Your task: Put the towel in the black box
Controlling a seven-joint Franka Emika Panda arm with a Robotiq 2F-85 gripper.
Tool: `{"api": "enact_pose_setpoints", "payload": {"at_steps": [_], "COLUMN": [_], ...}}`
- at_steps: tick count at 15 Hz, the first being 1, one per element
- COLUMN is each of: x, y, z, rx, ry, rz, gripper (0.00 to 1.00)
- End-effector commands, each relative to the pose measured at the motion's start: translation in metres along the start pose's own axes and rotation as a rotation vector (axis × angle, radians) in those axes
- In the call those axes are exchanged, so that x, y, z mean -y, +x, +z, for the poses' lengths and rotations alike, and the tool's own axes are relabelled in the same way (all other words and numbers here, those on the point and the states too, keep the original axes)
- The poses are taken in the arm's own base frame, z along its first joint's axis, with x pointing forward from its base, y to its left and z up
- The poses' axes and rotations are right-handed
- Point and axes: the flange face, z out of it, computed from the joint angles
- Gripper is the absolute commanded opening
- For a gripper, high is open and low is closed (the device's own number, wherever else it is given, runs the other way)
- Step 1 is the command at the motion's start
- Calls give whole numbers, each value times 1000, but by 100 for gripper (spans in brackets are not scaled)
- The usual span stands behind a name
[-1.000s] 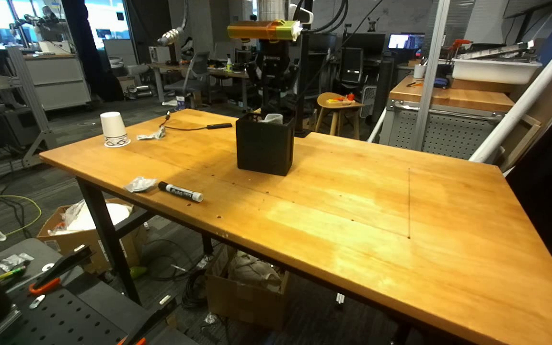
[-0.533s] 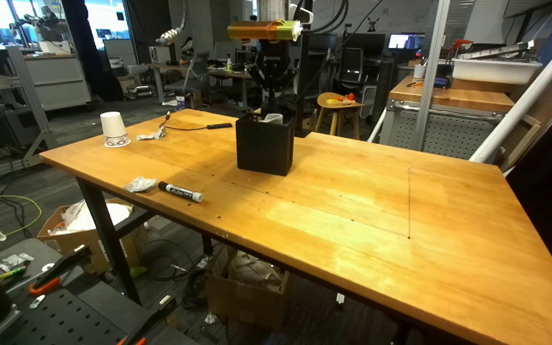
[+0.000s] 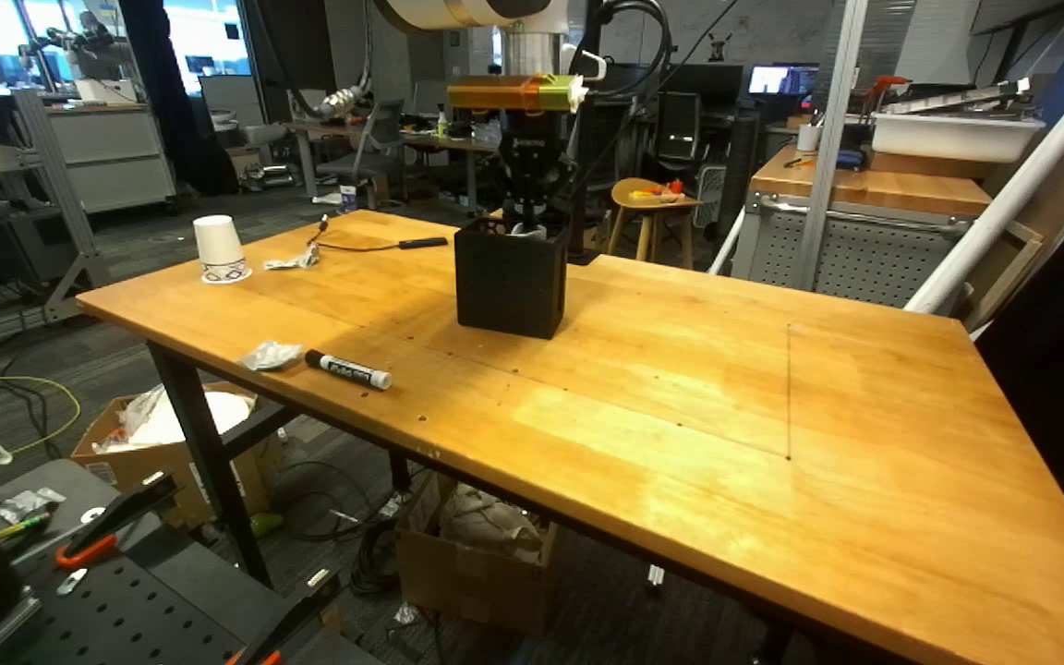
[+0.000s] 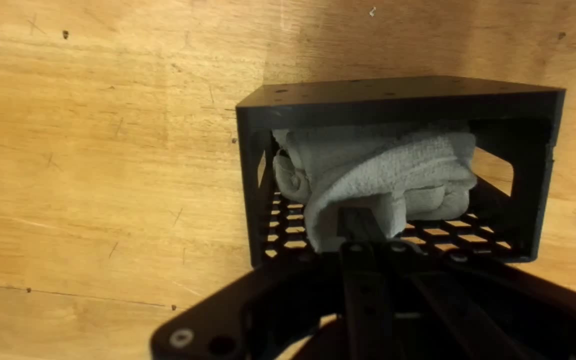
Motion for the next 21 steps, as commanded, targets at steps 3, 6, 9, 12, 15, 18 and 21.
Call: {"api": "enact_pose_setpoints", "payload": {"at_steps": [3, 6, 9, 12, 15, 18, 21], "x": [10, 14, 21, 21, 17, 12, 7], "y": [2, -2, -4, -4, -4, -6, -11], "z": [34, 68, 99, 103, 97, 67, 37], "rx": [38, 95, 145, 156, 148, 114, 76], "ry": [4, 26, 51, 65, 70, 76, 104], "rz": [-15, -12, -10, 1, 10, 26, 59], "gripper": [0, 0, 0, 0, 0, 0, 0]}}
